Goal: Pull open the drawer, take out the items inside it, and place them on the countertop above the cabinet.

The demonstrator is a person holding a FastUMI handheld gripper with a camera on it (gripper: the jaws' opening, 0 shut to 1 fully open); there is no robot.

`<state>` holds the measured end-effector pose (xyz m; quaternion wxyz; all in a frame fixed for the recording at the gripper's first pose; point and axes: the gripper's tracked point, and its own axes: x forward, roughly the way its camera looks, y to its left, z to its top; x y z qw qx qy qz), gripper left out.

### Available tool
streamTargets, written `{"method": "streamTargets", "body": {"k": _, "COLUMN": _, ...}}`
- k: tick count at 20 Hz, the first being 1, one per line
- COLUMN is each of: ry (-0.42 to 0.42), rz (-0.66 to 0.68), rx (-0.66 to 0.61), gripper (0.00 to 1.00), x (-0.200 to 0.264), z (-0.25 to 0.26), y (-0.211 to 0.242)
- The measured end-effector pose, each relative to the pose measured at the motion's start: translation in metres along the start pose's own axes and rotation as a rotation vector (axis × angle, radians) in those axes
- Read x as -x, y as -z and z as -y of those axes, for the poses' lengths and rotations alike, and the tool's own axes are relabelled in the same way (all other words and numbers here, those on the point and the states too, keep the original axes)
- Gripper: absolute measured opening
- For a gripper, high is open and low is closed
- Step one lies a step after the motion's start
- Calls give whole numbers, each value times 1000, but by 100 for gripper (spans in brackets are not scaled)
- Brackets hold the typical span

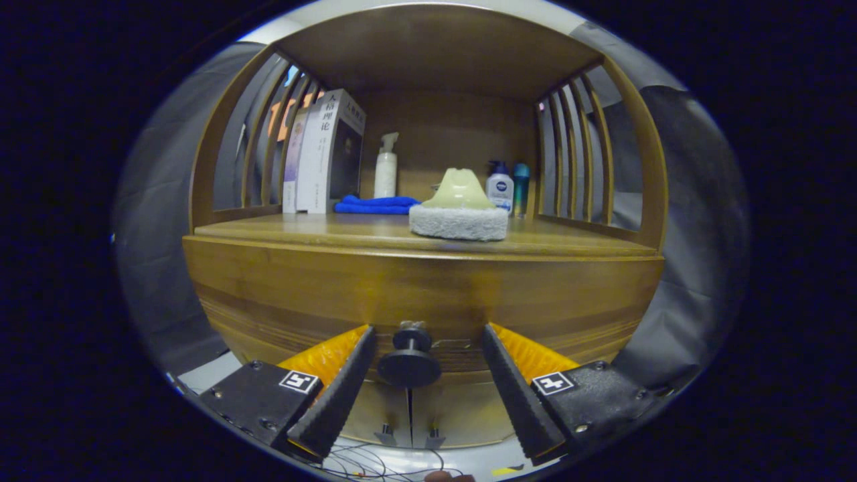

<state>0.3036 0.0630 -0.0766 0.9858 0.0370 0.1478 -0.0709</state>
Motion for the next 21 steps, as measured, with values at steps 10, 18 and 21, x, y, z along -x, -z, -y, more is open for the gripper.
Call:
{"method": "streamTargets", "body": {"k": 10, "ry": -76, "rz": 207, "rx": -32, "gripper": 100, "x": 189, "z": 92, "y": -37}}
{"method": "streamTargets", "body": {"k": 18, "ry": -87, "rz": 220, "rx": 72, "gripper": 100, "x": 300, "z": 136, "y": 20}}
{"method": "streamTargets", "body": {"k": 21, "ry": -110, "rz": 260, "rx": 59, "gripper": 100, "x": 309, "z": 132, "y": 1}}
